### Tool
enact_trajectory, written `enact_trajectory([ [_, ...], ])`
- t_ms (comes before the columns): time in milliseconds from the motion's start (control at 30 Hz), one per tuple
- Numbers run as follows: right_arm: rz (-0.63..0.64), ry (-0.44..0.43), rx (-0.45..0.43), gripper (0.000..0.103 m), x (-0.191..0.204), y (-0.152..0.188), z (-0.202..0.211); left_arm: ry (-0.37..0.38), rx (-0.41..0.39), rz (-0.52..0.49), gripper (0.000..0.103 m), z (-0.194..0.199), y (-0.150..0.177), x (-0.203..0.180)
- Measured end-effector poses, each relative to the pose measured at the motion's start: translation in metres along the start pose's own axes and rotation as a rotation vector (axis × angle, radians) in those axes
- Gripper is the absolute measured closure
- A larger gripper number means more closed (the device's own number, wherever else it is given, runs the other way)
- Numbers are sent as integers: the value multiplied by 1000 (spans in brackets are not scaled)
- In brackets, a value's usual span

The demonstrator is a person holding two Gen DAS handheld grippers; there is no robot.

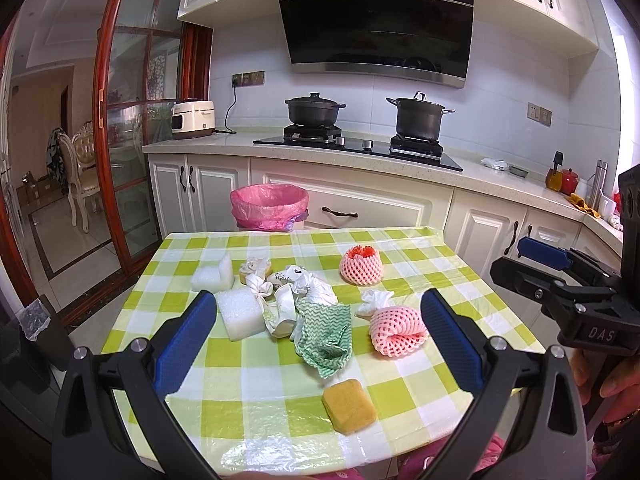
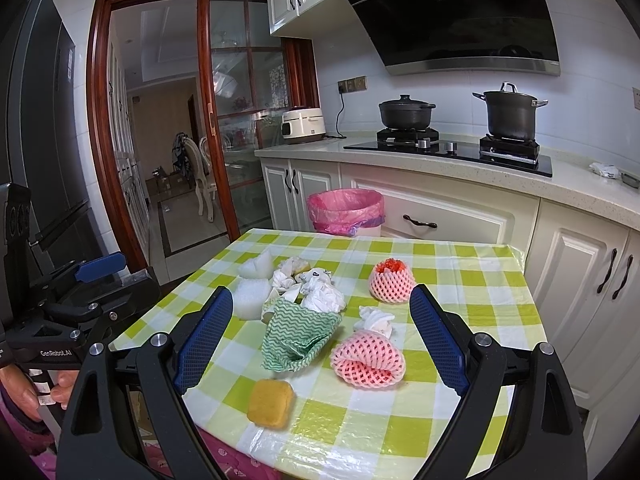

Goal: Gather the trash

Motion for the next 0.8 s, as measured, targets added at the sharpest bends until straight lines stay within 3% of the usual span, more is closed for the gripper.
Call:
enact_trajectory([
  [800, -7, -3, -3, 18, 1, 2, 0, 1, 0, 0, 4, -1, -1, -2],
])
Point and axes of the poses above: each gripper's, at about its wrist camera, not at the fingertips, and z roughly against the way its jaws point, x to its left, y to its underside, the point moved 2 cm from there along -z, roughly the way its jaws point, and after that the axes turned 4 degrees about -y, right-handed, at the moved point
